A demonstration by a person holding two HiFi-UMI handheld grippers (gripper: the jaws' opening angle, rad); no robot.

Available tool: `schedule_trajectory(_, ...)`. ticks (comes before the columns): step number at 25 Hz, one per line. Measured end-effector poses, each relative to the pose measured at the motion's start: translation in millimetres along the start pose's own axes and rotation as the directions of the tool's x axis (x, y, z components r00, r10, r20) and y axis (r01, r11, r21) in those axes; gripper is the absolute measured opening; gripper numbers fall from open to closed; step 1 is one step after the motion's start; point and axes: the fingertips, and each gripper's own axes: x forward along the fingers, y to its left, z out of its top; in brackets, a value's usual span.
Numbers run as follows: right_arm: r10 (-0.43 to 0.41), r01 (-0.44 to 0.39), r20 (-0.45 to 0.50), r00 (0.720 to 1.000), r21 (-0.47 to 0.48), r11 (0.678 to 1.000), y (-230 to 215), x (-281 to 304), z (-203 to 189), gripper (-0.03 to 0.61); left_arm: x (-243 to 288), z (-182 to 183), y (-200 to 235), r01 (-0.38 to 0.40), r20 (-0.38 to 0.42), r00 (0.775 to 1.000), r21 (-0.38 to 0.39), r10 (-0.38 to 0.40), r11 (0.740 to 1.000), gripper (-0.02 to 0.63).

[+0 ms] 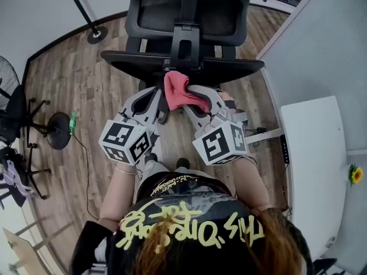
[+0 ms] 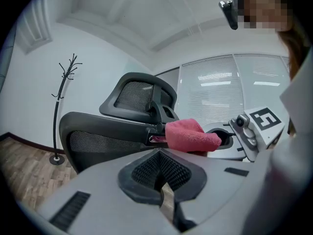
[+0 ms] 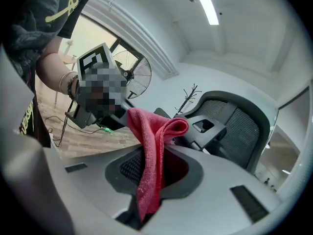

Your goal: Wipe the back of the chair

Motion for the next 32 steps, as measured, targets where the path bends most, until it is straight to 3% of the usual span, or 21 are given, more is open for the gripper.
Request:
schedule_trajectory(9, 0.019, -0.037, 0.092, 0.996, 0.200, 0.979, 5, -16, -7, 0.063, 0, 1, -5, 0.005, 0.009, 1.000, 0.011, -0.005, 1.000, -0.007)
schedule_trajectory(16, -0.055, -0.013, 0.204, 0.977, 0.315, 0.949, -4, -29, -4, 0.063, -7, 14, -11, 0.027, 0.040, 0.999, 0.012, -0.028, 1.000, -0.006)
schedule_trajectory(22, -0.144, 0.003, 0.281, 0.949, 0.449, 0.894, -24, -41, 0, 0.063, -9, 26, -15, 0.040, 0.067, 0.997, 0.030, -0.042, 0.999, -0.006)
schedule_trajectory(32, -0.256, 0.061, 0.305, 0.917, 0.528, 0.847, -52, -58, -17, 0.061, -10, 31, -10, 0.038, 0.080, 0.996, 0.008, -0.038, 0.999, -0.008)
